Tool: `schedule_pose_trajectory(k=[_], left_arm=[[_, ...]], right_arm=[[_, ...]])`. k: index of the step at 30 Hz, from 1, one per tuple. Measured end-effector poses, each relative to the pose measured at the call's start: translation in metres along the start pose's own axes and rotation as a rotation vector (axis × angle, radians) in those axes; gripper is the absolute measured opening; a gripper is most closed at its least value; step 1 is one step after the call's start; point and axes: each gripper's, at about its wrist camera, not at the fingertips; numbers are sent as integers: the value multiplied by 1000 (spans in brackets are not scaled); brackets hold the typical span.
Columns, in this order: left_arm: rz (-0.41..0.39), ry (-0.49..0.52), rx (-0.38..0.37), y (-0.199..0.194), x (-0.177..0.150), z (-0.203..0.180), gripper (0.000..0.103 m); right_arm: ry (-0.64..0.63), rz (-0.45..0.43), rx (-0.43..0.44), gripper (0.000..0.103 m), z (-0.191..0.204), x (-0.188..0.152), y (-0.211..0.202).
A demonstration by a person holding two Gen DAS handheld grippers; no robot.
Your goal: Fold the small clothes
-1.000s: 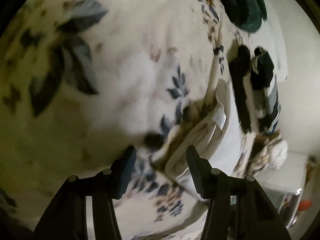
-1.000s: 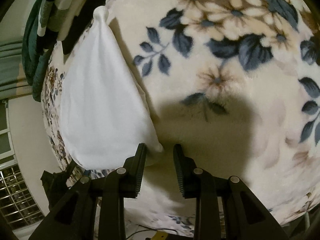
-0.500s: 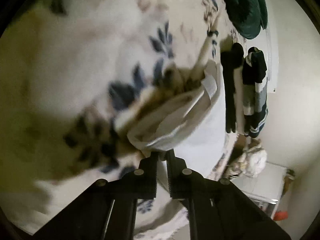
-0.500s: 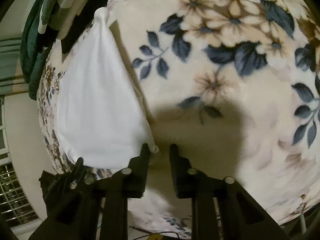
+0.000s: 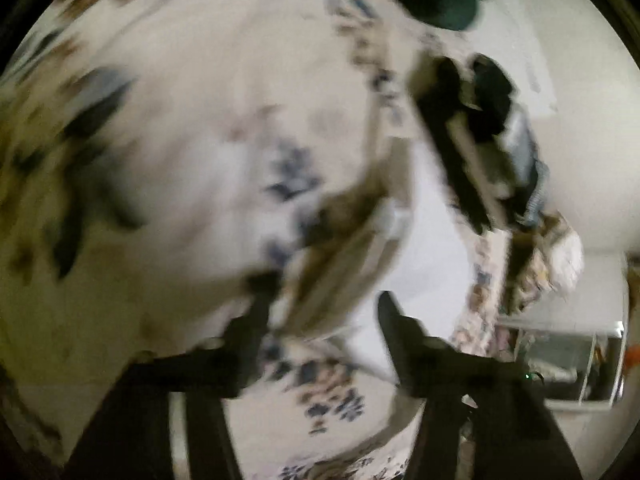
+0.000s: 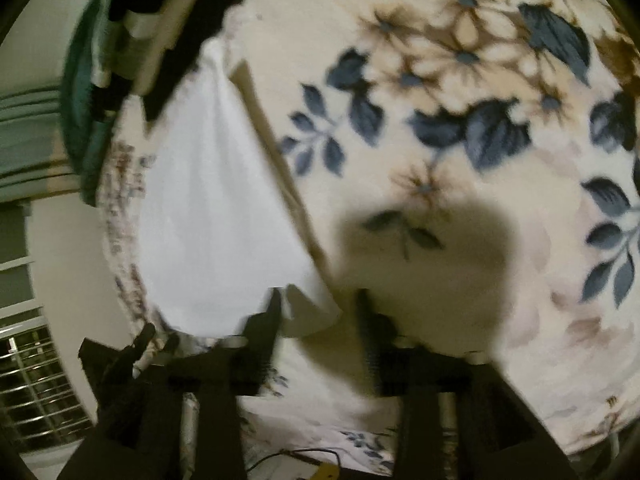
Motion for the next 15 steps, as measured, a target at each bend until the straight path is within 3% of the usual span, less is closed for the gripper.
schedule_pose_trajectory(k=[5, 12, 15], left_arm=[[27, 85, -86, 34, 36, -28, 57], [229, 223, -97, 112, 67, -55, 57], [254, 252, -100, 124, 68, -61, 57]], right_arm=[[-37, 3, 90, 67, 2, 27, 6], [-71, 101, 229, 67, 7, 79, 46], [-79, 161, 288, 67, 18, 90, 64]])
Point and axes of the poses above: each gripper's, at about its wrist camera, not at the fingertips, and y roughly the way its jaws point, z to its left, x to its top, and after that the axes turned 3 degrees about x, right-handed
